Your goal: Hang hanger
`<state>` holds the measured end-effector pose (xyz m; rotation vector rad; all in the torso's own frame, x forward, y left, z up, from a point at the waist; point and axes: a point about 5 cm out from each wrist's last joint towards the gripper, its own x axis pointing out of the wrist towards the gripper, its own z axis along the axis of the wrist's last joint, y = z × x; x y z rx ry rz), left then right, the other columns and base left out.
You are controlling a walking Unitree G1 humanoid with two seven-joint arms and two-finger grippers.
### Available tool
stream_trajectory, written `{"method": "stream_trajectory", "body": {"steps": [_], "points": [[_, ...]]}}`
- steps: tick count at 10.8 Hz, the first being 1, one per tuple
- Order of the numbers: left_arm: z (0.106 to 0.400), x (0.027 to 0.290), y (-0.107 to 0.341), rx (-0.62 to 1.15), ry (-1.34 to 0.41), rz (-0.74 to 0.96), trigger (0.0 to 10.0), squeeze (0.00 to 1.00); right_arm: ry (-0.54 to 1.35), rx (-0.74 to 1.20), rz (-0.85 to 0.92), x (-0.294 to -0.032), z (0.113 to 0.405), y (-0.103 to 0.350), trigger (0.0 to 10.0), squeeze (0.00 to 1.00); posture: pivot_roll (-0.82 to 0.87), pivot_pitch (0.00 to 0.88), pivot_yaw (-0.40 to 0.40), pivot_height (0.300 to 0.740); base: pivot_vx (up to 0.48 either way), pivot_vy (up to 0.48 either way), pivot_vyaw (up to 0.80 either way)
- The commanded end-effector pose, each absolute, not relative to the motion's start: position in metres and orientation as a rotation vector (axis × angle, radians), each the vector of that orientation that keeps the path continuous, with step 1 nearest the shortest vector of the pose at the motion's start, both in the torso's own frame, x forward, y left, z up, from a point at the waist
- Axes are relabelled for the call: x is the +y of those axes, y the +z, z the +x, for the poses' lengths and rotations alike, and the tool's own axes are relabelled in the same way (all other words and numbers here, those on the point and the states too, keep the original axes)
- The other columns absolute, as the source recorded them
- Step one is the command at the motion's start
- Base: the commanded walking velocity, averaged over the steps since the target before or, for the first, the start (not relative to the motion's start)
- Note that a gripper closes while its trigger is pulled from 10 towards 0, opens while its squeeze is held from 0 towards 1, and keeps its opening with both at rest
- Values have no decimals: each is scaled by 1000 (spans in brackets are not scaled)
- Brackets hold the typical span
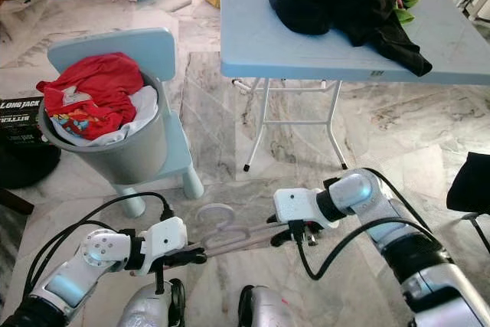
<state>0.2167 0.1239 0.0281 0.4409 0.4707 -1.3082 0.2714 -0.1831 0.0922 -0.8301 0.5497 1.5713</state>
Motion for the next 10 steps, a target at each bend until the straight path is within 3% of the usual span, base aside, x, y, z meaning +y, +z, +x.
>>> {"method": "stream_trajectory", "body": {"steps": [1, 9, 10], "points": [[215, 121, 27, 475, -1327, 454, 10000, 0, 1566, 556, -858, -186, 273, 94, 0, 0, 43, 132, -65, 740, 0, 0, 0], [216, 122, 25, 485, -1331, 468, 10000, 0, 1563, 575, -874, -191, 275, 92, 0, 0, 43, 133, -67, 740, 0, 0, 0], [218, 123, 25, 477, -1297, 483, 10000, 957, 1547, 570, -890, -191, 277, 91, 0, 0, 44, 132, -67, 740, 0, 0, 0]]}}
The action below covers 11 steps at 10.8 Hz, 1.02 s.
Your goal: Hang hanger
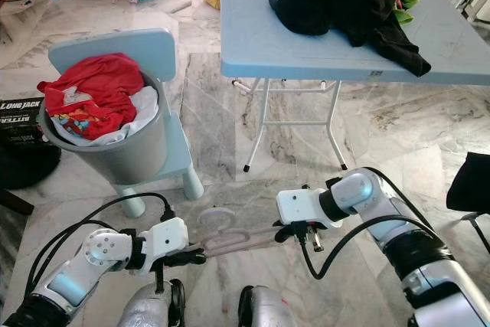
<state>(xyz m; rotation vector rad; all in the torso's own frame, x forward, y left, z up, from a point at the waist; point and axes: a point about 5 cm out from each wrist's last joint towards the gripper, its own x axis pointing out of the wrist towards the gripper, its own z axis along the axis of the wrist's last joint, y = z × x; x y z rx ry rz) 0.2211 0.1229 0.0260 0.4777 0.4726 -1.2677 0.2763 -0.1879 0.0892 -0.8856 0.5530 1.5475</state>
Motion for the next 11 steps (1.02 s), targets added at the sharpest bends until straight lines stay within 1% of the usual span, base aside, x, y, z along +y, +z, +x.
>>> {"method": "stream_trajectory", "body": {"steps": [1, 2, 3, 4, 5, 6, 7, 8, 9, 10, 11], "points": [[227, 126, 26, 471, -1210, 512, 10000, 1000, 1485, 556, -953, -194, 282, 88, 0, 0, 45, 132, -67, 740, 0, 0, 0], [236, 127, 30, 425, -1155, 547, 10000, 1000, 1413, 543, -990, -196, 288, 85, 0, 0, 46, 130, -69, 740, 0, 0, 0], [243, 127, 35, 390, -1118, 548, 10000, 1000, 1340, 549, -1037, -201, 292, 79, 0, 0, 48, 130, -69, 740, 0, 0, 0], [245, 129, 37, 373, -1110, 555, 10000, 1000, 1285, 561, -1033, -205, 292, 73, 0, 0, 50, 131, -69, 740, 0, 0, 0], [242, 135, 34, 385, -1104, 599, 10000, 1000, 1215, 566, -1030, -210, 293, 66, 0, 0, 50, 131, -69, 740, 0, 0, 0], [242, 140, 31, 393, -1050, 612, 10000, 1000, 1136, 573, -1031, -216, 294, 59, 0, 0, 48, 131, -68, 740, 0, 0, 0], [241, 150, 31, 369, -936, 587, 10000, 1000, 1003, 596, -953, -226, 289, 46, 0, 0, 56, 134, -73, 740, 0, 0, 0], [238, 157, 30, 361, -839, 525, 10000, 1000, 896, 606, -855, -233, 282, 37, 0, 0, 63, 137, -82, 740, 0, 0, 0], [232, 165, 28, 316, -694, 457, 10000, 1000, 710, 604, -635, -240, 272, 25, 0, 0, 73, 144, -95, 740, 0, 0, 0], [230, 169, 30, 276, -559, 368, 10000, 1000, 582, 603, -515, -244, 264, 15, 0, 0, 76, 145, -99, 740, 0, 0, 0], [230, 177, 34, 233, -358, 249, 10000, 1000, 417, 589, -389, -245, 253, 4, 0, 0, 77, 145, -101, 740, 0, 0, 0]]}}
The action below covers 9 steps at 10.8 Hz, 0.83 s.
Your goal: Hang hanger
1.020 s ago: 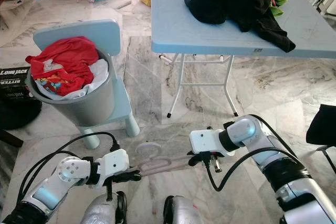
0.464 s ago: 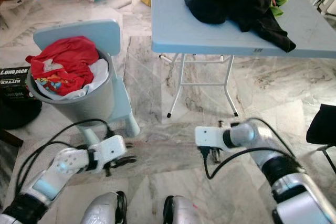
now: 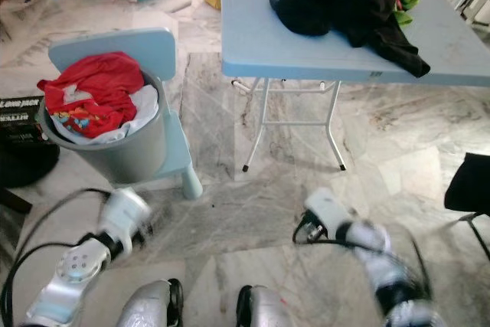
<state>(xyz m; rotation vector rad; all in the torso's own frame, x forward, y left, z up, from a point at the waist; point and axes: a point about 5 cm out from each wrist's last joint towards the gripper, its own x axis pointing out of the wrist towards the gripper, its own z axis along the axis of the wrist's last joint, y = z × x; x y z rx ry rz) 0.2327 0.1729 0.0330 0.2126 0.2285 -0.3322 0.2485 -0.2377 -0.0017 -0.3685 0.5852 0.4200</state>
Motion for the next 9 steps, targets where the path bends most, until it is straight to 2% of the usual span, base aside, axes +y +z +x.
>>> {"method": "stream_trajectory", "body": {"steps": [1, 3, 4, 8, 9], "points": [[232, 186, 34, 211, -198, 157, 10000, 1000, 291, 563, -284, -240, 242, -4, 0, 0, 76, 143, -100, 740, 0, 0, 0], [238, 190, 42, 175, -117, 94, 10000, 1000, 134, 516, -120, -233, 235, -6, 0, 0, 75, 140, -97, 740, 0, 0, 0], [242, 186, 44, 169, -150, 82, 10000, 0, 49, 532, -40, -233, 233, -9, 10000, 0, 69, 140, -95, 740, 0, 0, 0], [248, 176, 51, 146, -200, 32, 10000, 0, -39, 513, -24, -233, 240, -1, 10000, 0, 59, 140, -90, 740, 0, 0, -731], [248, 176, 51, 145, -208, 21, 10000, 0, -53, 509, -21, -233, 241, 1, 10000, 0, 58, 139, -90, 740, 326, 0, -800]]}}
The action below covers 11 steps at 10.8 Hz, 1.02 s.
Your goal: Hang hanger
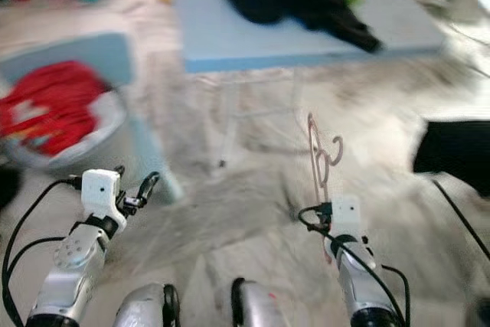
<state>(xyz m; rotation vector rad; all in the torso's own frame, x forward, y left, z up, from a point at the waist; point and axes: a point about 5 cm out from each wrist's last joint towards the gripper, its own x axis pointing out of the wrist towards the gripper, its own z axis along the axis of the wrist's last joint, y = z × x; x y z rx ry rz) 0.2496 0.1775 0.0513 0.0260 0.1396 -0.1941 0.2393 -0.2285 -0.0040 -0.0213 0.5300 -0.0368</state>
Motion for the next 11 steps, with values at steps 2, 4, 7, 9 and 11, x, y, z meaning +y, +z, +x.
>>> {"method": "stream_trajectory", "body": {"steps": [2, 4, 7, 9, 11], "points": [[249, 172, 52, 141, -235, 12, 10000, 0, -87, 514, 1, -233, 243, 2, 10000, 0, 56, 136, -88, 740, 358, 0, -800], [249, 170, 52, 150, -254, 0, 10000, 0, -127, 520, 28, -233, 245, 2, 10000, 0, 52, 129, -90, 740, 394, 0, -800], [249, 170, 49, 171, -276, -4, 10000, 0, -166, 538, 37, -235, 244, -1, 10000, 0, 54, 129, -85, 740, 309, 366, -800], [247, 167, 45, 208, -306, 9, 10000, 0, -215, 560, 88, -232, 244, -6, 10000, 0, 58, 131, -77, 740, 296, 332, -800], [248, 168, 44, 219, -289, 18, 10000, 0, -267, 550, 123, -231, 248, -5, 10000, 0, 59, 125, -61, 740, 0, 0, -800]]}}
